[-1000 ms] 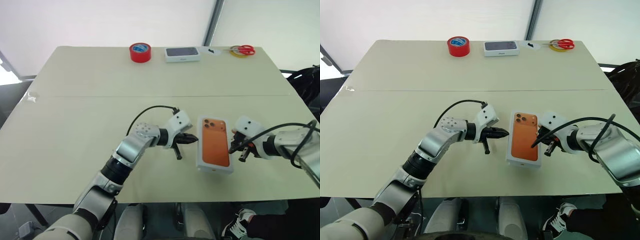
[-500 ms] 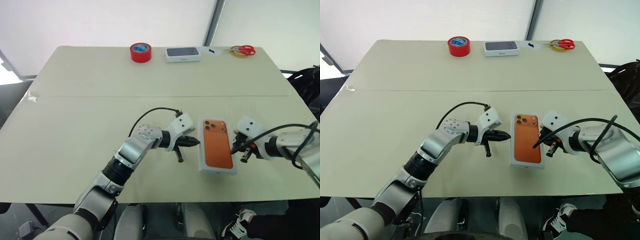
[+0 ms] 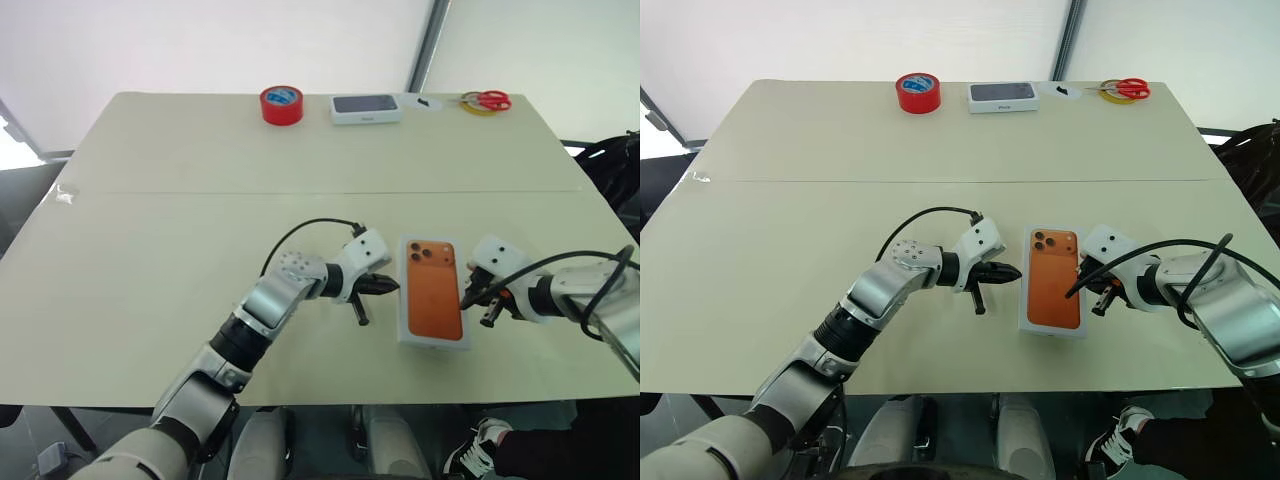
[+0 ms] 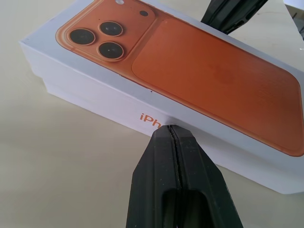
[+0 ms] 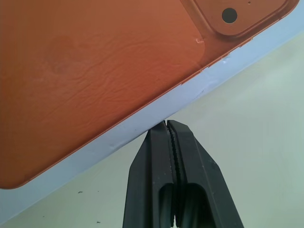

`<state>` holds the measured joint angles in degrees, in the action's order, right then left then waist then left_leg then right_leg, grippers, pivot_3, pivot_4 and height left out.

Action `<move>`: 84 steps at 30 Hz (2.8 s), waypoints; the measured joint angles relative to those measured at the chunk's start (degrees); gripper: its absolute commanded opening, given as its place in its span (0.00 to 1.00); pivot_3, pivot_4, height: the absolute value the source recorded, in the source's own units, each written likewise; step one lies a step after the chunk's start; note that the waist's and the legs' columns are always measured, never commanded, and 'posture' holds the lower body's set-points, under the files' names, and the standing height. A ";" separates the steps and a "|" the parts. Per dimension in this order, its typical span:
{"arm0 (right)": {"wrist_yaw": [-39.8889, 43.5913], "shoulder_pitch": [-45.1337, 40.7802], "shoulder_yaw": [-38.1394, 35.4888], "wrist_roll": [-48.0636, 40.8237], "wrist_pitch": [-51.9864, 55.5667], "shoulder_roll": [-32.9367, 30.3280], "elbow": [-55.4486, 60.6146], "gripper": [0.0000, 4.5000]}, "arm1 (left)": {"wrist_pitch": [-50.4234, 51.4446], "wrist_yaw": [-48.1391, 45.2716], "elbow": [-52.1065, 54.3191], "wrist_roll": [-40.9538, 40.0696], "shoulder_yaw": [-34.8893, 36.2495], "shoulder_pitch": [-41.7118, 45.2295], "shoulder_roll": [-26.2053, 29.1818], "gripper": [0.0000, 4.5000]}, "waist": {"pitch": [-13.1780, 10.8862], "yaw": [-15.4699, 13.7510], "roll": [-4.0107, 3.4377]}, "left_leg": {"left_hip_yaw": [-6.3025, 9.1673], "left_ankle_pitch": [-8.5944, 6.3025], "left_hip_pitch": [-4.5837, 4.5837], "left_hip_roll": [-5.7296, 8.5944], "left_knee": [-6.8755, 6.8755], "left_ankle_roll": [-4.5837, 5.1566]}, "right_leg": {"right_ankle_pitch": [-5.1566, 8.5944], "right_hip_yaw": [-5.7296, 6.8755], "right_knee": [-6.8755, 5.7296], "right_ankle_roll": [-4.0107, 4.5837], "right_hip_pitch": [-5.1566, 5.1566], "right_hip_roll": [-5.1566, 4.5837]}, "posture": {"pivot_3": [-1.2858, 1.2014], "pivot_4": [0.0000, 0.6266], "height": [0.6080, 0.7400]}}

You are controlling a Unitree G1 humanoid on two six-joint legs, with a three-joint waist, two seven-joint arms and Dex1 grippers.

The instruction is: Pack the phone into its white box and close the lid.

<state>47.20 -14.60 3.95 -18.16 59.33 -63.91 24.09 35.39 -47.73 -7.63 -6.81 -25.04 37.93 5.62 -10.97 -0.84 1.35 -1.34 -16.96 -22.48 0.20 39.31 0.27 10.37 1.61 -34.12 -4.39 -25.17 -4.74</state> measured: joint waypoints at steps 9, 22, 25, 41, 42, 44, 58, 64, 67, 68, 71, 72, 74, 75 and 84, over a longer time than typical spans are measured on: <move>-0.45 -1.69 0.06 0.03 0.12 1.17 -1.91 0.01 | 1.72 1.85 -0.60 -0.43 3.31 0.12 -2.26 0.00 | 0.00 0.03 0.00 | 0.00 0.00 0.01 0.00 0.00 0.00 | -0.01 0.00 -0.02 -0.02 0.00 0.01 | 0.52 0.24 0.94; 2.68 -1.06 -1.78 1.12 -5.47 -2.14 -4.72 0.01 | 2.75 2.01 -0.57 -2.25 4.48 0.09 -1.05 0.00 | 0.00 0.04 -0.01 | -0.01 0.00 0.02 0.01 0.01 0.00 | -0.02 0.00 -0.02 -0.02 0.00 0.01 | 0.52 0.24 0.94; 4.61 0.59 -4.61 1.10 -8.36 -3.88 -4.92 0.01 | 3.12 2.67 -0.54 -3.03 6.30 0.11 -0.56 0.00 | 0.00 0.04 -0.01 | -0.01 0.00 0.02 0.01 0.01 0.00 | -0.01 0.00 -0.02 -0.02 0.02 0.01 | 0.52 0.24 0.94; 7.41 11.06 -7.41 -4.67 -9.83 -0.84 7.27 0.01 | -0.11 5.42 -11.29 0.67 1.12 8.03 -6.34 0.00 | 0.02 0.06 0.02 | 0.05 0.00 0.12 0.06 0.06 0.00 | 0.03 0.05 0.02 0.01 0.20 0.00 | 0.52 0.24 0.94; 6.73 11.43 -7.24 -4.54 -9.61 -0.75 7.36 0.01 | -0.92 5.32 -11.93 1.39 0.57 8.19 -6.33 0.00 | 0.02 0.09 0.02 | 0.06 0.00 0.13 0.03 0.06 0.00 | 0.03 0.05 0.01 0.01 0.20 0.02 | 0.52 0.24 0.94; 5.94 11.95 -7.17 -4.32 -9.59 -0.76 7.87 0.01 | -1.18 4.83 -12.29 2.52 -0.52 9.16 -6.15 0.00 | 0.03 -0.01 0.01 | 0.07 0.00 0.13 0.03 0.06 0.00 | 0.03 0.06 0.00 0.01 0.20 0.02 | 0.52 0.24 0.94; -6.47 -2.06 -11.36 0.42 -21.35 12.00 -9.04 0.01 | -2.45 6.08 2.39 -3.23 16.80 3.58 6.72 0.00 | 0.09 0.17 -0.04 | 0.04 0.00 0.14 -0.03 -0.01 -0.01 | -0.03 0.03 -0.11 -0.06 0.08 0.06 | 0.52 0.24 0.94; -5.82 -8.79 -12.05 -0.14 -26.26 17.44 -22.32 0.01 | -0.48 9.20 13.80 -5.45 29.71 -11.61 18.84 0.00 | 0.08 0.27 -0.04 | -0.01 0.01 0.13 -0.02 0.00 -0.02 | -0.05 0.00 -0.10 -0.04 0.09 -0.01 | 0.52 0.24 0.94; -4.72 -11.15 -11.82 -0.66 -27.64 19.47 -25.60 0.01 | 0.67 11.13 16.78 -6.76 37.32 -18.86 22.48 0.00 | 0.08 0.20 -0.04 | 0.01 0.02 0.14 -0.03 0.00 -0.03 | -0.04 0.01 -0.10 -0.03 0.11 0.00 | 0.52 0.24 0.94; -4.51 -11.37 -11.73 -0.64 -27.91 19.83 -25.94 0.01 | 0.99 11.54 17.10 -7.23 39.11 -20.60 23.42 0.00 | 0.08 0.09 -0.04 | 0.02 0.02 0.15 -0.02 0.00 -0.03 | -0.04 0.02 -0.11 -0.03 0.11 -0.01 | 0.52 0.24 0.94; -3.97 -12.50 -10.76 -0.58 -28.78 21.65 -27.46 0.01 | 1.92 12.60 18.75 -8.63 43.50 -24.76 25.44 0.00 | 0.08 0.05 -0.04 | 0.03 0.02 0.14 -0.01 0.00 -0.03 | -0.04 0.05 -0.09 -0.03 0.14 -0.03 | 0.52 0.24 0.94; -3.90 -12.85 -10.54 -0.53 -28.97 22.26 -28.00 0.01 | 1.96 13.00 19.29 -8.88 44.47 -25.56 25.77 0.00 | 0.08 0.03 -0.04 | 0.03 0.02 0.14 0.00 0.00 -0.04 | -0.04 0.04 -0.09 -0.03 0.15 -0.05 | 0.52 0.24 0.94; -3.43 -13.55 -9.66 -0.42 -29.54 22.81 -29.17 0.01 | 1.99 13.58 19.92 -9.23 45.74 -26.88 26.60 0.00 | 0.08 0.07 -0.04 | 0.02 0.02 0.15 0.00 0.00 -0.04 | -0.04 0.05 -0.10 -0.02 0.14 -0.05 | 0.52 0.24 0.94; -3.09 -13.75 -9.46 -0.38 -29.85 22.92 -29.69 0.01 | 2.07 14.08 20.04 -9.60 46.31 -27.10 26.71 0.00 | 0.08 0.07 -0.04 | 0.03 0.02 0.15 0.00 0.00 -0.04 | -0.04 0.05 -0.10 -0.02 0.14 -0.04 | 0.52 0.24 0.94; -1.76 -13.71 -8.03 -0.14 -30.02 24.61 -29.86 0.01 | 4.02 16.78 21.20 -12.61 47.29 -26.26 27.81 0.00 | 0.08 0.25 -0.04 | 0.01 0.02 0.16 -0.01 0.00 -0.05 | -0.04 0.05 -0.12 -0.03 0.14 -0.03 | 0.52 0.24 0.94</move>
<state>45.43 -28.31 -4.09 -18.30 29.31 -39.30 -5.78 39.41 -30.95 13.58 -19.42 22.25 11.67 33.43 -10.89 -0.59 1.31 -1.33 -16.94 -22.32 0.18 39.30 0.23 10.33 1.66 -34.24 -4.42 -25.03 -4.77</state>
